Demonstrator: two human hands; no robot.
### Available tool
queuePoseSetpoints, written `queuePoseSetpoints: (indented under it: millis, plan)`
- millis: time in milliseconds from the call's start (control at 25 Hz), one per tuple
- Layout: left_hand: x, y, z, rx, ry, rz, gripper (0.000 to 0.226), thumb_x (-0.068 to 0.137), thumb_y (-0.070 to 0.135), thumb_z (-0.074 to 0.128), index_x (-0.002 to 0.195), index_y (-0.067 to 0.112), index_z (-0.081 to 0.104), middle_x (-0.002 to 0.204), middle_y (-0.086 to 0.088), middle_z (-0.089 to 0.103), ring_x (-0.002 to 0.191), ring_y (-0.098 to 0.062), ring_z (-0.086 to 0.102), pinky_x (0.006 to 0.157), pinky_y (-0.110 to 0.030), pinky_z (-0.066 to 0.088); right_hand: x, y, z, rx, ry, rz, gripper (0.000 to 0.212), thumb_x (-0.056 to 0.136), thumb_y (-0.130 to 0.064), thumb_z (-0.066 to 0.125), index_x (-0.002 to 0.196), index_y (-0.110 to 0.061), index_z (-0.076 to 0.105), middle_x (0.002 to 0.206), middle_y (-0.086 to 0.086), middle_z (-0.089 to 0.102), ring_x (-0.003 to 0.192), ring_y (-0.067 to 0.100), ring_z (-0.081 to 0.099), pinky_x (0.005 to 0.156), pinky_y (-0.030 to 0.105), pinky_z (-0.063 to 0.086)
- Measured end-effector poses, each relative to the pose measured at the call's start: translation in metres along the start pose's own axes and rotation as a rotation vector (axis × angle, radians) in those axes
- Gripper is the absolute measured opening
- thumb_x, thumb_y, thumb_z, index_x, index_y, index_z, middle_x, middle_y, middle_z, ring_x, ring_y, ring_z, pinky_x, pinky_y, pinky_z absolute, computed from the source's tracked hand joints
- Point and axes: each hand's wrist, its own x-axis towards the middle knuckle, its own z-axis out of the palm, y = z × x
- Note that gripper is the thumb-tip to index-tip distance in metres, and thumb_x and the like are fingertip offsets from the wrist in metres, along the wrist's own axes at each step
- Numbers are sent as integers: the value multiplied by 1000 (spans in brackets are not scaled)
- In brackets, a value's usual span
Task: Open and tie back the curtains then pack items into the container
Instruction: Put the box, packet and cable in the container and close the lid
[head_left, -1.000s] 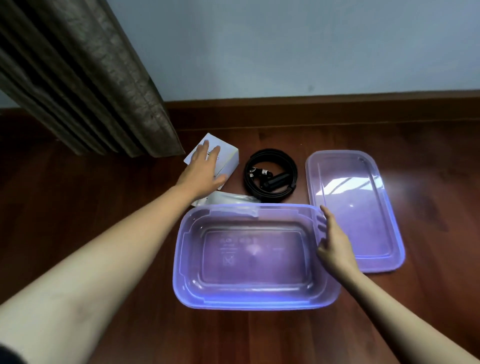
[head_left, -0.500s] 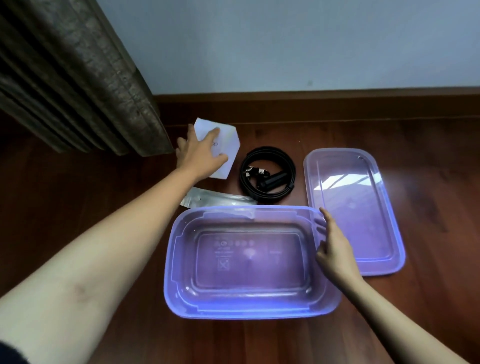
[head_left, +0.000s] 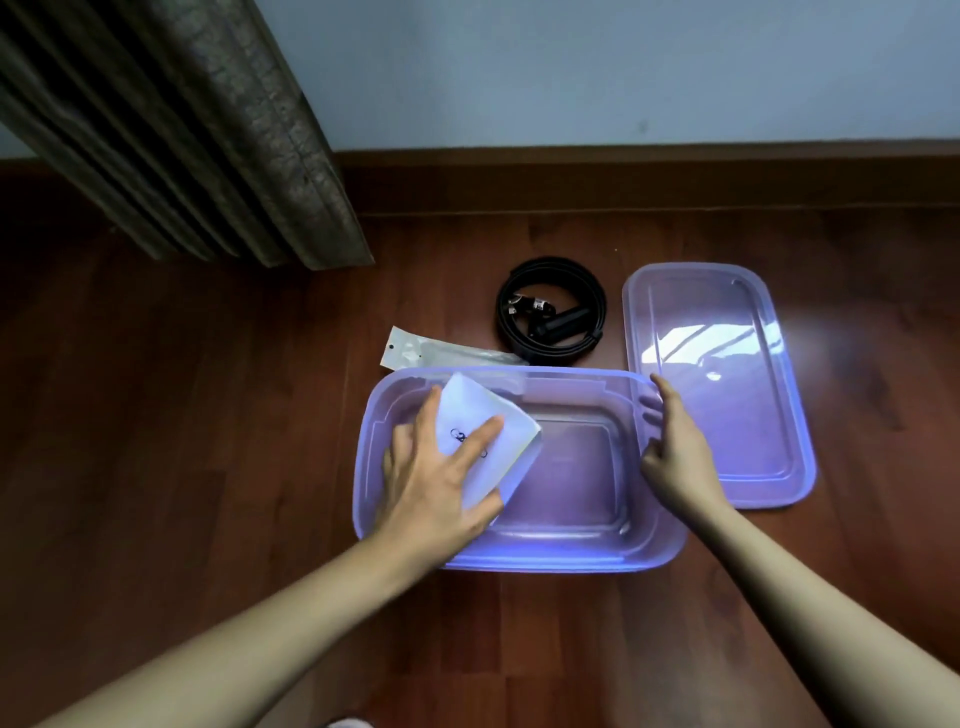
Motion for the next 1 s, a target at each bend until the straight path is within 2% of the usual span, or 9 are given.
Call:
queuePoseSetpoints:
  millis: [200, 280, 360, 440, 600, 680, 800, 880, 1000]
  plan:
    - [10, -9, 10, 253, -235, -247, 96, 74, 79, 40, 149, 36, -1, 152, -9, -33, 134, -44, 18, 107, -47, 26, 2, 0, 0, 0, -6, -4, 75, 76, 12, 37, 145, -16, 27, 133, 10, 54, 120, 25, 54, 93, 31, 40]
    - [11, -14, 9, 378, -280, -121, 115, 67, 82, 46, 148, 26, -14, 152, -12, -33, 141, -49, -4, 111, -55, 15, 2, 1, 0, 0, -5, -4, 74, 77, 12, 38, 145, -16, 27, 132, 10, 54, 119, 25, 54, 93, 31, 41]
    - [12, -25, 12, 488, -241, 118, 131, 57, 75, 66, 149, 14, -4, 157, -21, -4, 141, -50, 0, 112, -56, 18, 2, 1, 0, 9, -3, -8, 73, 78, 11, 38, 145, -17, 27, 132, 10, 54, 119, 25, 54, 93, 32, 42]
    - [18, -35, 18, 582, -210, 171, 131, 38, 66, 82, 141, 8, 26, 144, -22, 42, 130, -47, 40, 98, -51, 43, 2, 2, 0, 12, -9, -7, 74, 78, 11, 38, 145, -17, 27, 133, 9, 53, 119, 24, 54, 93, 32, 41]
    - [28, -37, 30, 541, -294, 92, 117, 40, 56, 86, 133, 5, 35, 131, -23, 55, 119, -47, 52, 87, -49, 51, 1, 0, -1, 5, -12, -2, 73, 78, 10, 39, 145, -17, 27, 133, 8, 53, 118, 23, 54, 89, 28, 40]
    - [21, -32, 28, 543, -219, 102, 130, 42, 64, 83, 143, 4, 27, 143, -27, 40, 130, -48, 37, 96, -52, 45, 0, -1, -1, 3, -16, 0, 74, 78, 10, 39, 145, -17, 27, 133, 8, 53, 119, 24, 54, 89, 29, 40]
    - [24, -16, 1, 312, -217, 127, 123, 64, 82, 46, 143, 15, -20, 149, -10, -28, 139, -35, -20, 115, -50, 8, 0, 0, 0, 12, -9, -1, 75, 76, 10, 39, 145, -17, 27, 133, 8, 53, 120, 24, 53, 93, 34, 42]
    - [44, 5, -22, -8, -40, 142, 102, 75, 74, 36, 150, 14, 3, 159, -3, -1, 146, -24, 5, 115, -37, 17, 0, 1, 0, 18, -3, 3, 74, 77, 9, 41, 145, -17, 28, 133, 8, 53, 120, 24, 53, 94, 35, 43]
    - [123, 19, -32, -300, 164, 26, 57, 89, 37, 56, 138, 9, 43, 137, -11, 46, 122, -27, 51, 101, -31, 37, 0, 3, 1, 20, -6, 10, 75, 76, 8, 41, 145, -18, 28, 133, 6, 54, 120, 24, 53, 95, 37, 44]
